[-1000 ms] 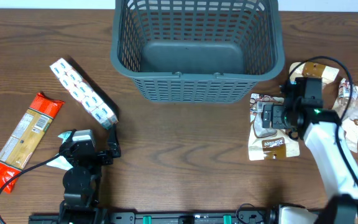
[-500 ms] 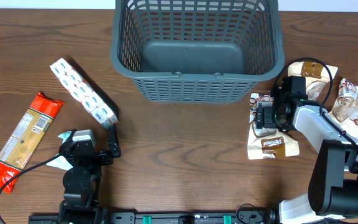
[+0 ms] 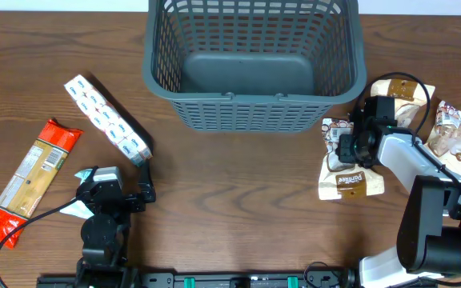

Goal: Pack container
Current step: 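Lift the pouch with the right gripper and drop it into the basket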

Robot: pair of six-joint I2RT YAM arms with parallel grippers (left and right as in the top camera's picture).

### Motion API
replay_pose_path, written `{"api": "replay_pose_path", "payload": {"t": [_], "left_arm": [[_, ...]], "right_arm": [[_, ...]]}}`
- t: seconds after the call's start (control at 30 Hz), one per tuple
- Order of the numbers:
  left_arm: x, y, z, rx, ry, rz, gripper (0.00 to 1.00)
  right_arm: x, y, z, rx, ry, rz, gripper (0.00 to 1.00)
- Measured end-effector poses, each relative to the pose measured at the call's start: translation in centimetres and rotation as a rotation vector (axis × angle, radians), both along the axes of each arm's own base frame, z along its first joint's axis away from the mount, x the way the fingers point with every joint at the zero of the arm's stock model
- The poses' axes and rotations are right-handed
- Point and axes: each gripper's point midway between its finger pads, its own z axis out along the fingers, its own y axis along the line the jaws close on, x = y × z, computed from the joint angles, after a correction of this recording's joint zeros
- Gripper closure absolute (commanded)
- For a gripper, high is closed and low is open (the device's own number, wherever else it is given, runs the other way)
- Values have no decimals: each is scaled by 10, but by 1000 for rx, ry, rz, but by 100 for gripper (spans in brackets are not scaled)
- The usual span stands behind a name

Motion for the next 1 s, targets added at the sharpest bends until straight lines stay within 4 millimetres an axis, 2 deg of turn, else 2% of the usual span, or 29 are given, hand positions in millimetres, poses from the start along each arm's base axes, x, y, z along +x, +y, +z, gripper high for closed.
{"api": "replay_pose_path", "payload": {"t": [0.23,0.3,0.37,0.43,0.57,0.63,0.67,0.7,0.77,0.87,1.0], "left_arm": [[0,0,0,0,0,0,2],[0,0,0,0,0,0,3],[0,0,0,0,0,0,2],[0,0,0,0,0,0,1],[0,0,0,0,0,0,2],[0,0,0,0,0,0,2],[0,0,0,0,2,0,1],[0,0,-1,0,4,0,2],[-1,0,-1,0,8,0,2],[-1,0,-2,-1,13,0,2],[-1,0,-2,-1,15,0,2]], "right_arm": [[-7,0,6,5,61,-12,99],[-6,-1,14,2,72,-13,99],[6,-3,29,-5,41,-17,99],[25,-9,60,-11,-46,-42,99],[57,-38,148,-17,-302,-173,99],[61,-59,199,-18,-445,-270,99],[60,-71,214,-24,-491,-311,99],[59,-83,238,-31,-566,-353,99],[63,-93,274,-43,-688,-362,99],[71,-84,320,-42,-827,-267,99],[80,-35,383,-16,-976,13,99]]}}
